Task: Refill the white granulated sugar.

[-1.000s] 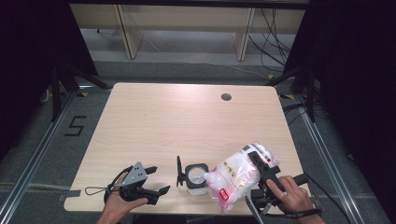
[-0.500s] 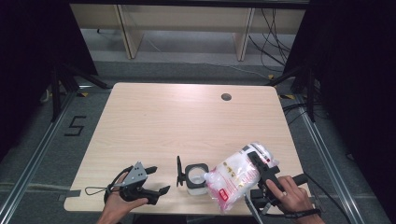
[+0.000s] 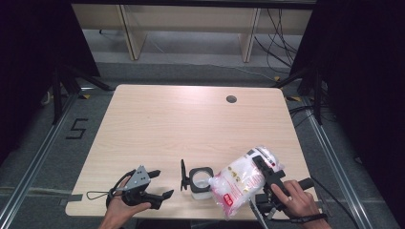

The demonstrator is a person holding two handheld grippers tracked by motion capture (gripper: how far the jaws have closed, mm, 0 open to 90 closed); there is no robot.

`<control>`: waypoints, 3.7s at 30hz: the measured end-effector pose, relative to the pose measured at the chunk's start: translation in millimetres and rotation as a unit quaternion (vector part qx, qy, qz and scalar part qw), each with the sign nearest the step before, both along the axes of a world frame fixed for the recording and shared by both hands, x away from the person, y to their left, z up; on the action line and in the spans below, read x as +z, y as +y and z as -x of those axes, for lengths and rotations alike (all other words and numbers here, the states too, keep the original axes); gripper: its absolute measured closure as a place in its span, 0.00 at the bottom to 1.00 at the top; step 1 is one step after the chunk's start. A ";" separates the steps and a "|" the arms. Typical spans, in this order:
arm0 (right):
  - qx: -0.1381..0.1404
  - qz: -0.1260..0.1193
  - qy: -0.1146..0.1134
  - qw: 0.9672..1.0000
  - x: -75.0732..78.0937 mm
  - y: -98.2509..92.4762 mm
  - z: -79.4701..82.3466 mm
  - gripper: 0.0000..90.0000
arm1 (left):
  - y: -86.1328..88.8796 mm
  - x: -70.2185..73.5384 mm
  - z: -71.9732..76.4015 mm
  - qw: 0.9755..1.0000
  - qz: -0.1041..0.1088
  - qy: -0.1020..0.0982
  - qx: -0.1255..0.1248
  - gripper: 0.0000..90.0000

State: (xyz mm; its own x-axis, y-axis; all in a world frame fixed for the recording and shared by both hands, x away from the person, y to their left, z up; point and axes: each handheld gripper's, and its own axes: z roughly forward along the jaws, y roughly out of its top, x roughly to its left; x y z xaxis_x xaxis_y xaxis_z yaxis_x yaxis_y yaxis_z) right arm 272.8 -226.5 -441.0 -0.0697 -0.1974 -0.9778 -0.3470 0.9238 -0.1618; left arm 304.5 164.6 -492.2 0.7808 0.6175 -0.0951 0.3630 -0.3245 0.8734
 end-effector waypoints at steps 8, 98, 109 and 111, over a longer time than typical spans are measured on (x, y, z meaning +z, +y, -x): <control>-0.001 -0.001 0.004 1.000 -0.9 -1.3 -0.1 0.45 | -0.3 -0.6 -0.2 1.000 0.003 -0.002 -0.003 0.18; -0.002 0.003 0.002 1.000 1.2 -1.0 1.2 0.45 | 1.0 0.4 -0.2 1.000 -0.001 -0.007 -0.002 0.18; -0.010 0.010 0.002 1.000 2.4 -0.5 3.0 0.45 | 0.6 0.1 -0.4 1.000 0.000 -0.006 -0.003 0.18; -0.016 -0.002 0.008 1.000 1.1 -1.3 3.5 0.45 | 0.5 0.1 -0.4 1.000 0.001 -0.006 -0.002 0.18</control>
